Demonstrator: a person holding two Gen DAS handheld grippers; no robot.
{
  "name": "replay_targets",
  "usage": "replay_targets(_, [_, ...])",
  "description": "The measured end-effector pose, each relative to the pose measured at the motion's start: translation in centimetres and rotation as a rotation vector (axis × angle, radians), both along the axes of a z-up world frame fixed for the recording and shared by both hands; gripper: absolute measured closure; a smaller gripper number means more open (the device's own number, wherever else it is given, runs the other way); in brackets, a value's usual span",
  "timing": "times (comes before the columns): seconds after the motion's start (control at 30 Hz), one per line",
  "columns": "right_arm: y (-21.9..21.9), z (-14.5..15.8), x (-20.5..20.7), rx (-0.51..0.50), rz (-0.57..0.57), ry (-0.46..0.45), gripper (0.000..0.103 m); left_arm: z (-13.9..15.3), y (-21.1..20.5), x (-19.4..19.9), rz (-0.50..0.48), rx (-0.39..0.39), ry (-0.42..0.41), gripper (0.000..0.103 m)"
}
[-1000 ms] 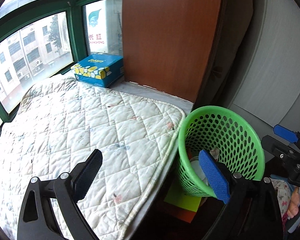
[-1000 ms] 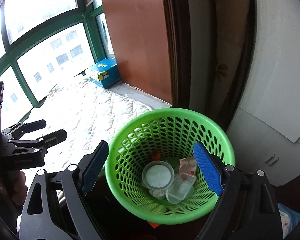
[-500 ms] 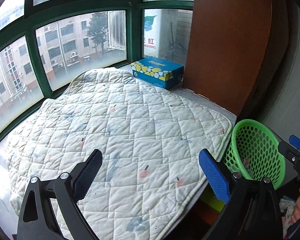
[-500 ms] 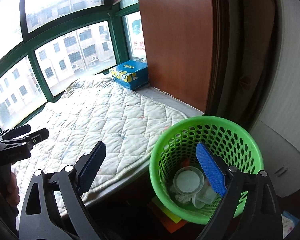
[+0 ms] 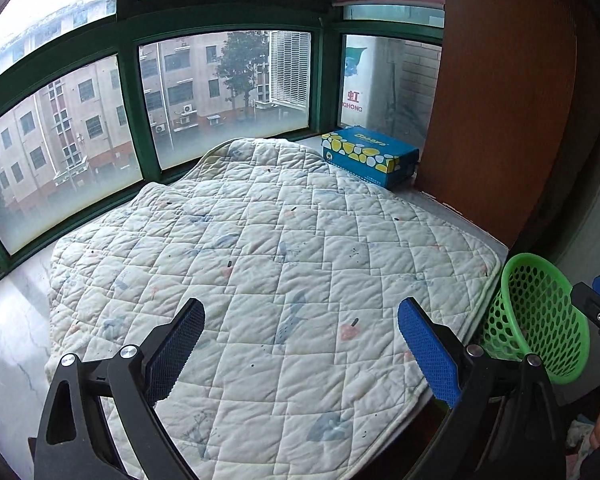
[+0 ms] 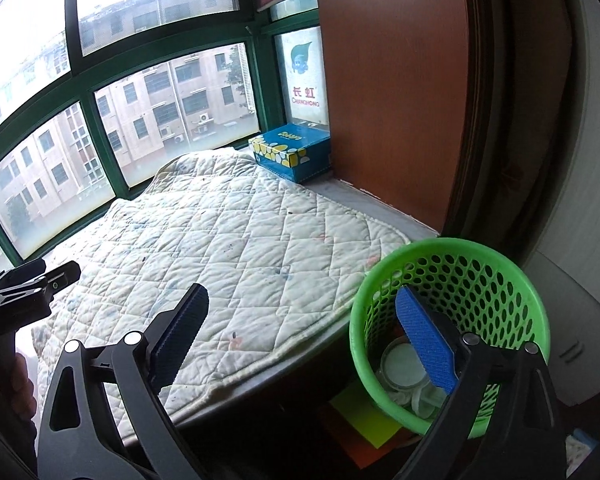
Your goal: Collect trash
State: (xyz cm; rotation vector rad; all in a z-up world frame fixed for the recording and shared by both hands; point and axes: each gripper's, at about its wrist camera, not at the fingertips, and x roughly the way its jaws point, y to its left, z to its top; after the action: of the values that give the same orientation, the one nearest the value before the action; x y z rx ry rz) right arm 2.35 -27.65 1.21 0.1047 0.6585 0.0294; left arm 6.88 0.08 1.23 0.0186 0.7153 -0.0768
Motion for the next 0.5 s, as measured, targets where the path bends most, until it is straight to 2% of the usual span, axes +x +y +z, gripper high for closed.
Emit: replay_targets(0.5, [0.59, 0.01, -0.15, -0.003, 0.010, -0.001, 0.008, 0.08, 0.09, -0.68, 0.027, 0.012, -0.012, 0.009])
